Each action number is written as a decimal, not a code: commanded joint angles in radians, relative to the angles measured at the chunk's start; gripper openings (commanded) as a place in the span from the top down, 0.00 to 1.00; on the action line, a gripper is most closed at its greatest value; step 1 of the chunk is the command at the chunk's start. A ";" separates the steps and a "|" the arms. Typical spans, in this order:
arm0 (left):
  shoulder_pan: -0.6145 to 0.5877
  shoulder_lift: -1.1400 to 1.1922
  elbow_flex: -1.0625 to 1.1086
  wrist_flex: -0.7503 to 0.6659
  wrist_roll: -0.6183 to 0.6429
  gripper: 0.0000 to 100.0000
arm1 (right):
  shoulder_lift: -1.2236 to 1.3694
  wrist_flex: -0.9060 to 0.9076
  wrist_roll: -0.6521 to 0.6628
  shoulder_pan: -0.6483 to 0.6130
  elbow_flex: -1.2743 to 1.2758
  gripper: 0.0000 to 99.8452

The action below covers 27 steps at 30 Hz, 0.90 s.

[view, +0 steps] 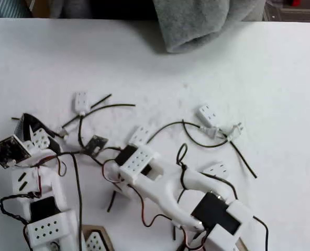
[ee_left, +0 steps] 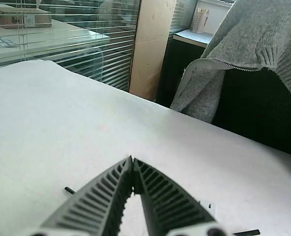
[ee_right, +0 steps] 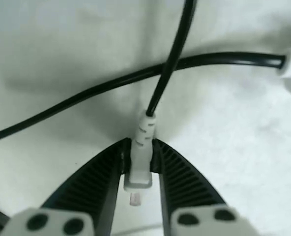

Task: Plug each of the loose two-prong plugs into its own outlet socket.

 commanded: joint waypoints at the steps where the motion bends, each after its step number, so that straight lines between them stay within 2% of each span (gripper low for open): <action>1: 0.007 -0.001 -0.006 0.003 -0.011 0.98 | -0.015 0.012 0.011 -0.001 -0.066 0.98; 8: 0.033 -0.001 -0.006 0.005 -0.012 0.98 | -0.016 0.239 0.026 -0.001 -0.390 0.98; 15: 0.165 -0.002 -0.006 0.005 -0.133 0.98 | -0.013 0.470 0.143 0.044 -0.890 0.98; 20: 0.199 -0.002 -0.006 0.005 -0.137 0.98 | -0.005 0.498 0.209 0.163 -1.094 0.98; 27: 0.271 -0.004 -0.006 0.005 -0.137 0.98 | -0.008 0.466 0.259 0.288 -1.149 0.98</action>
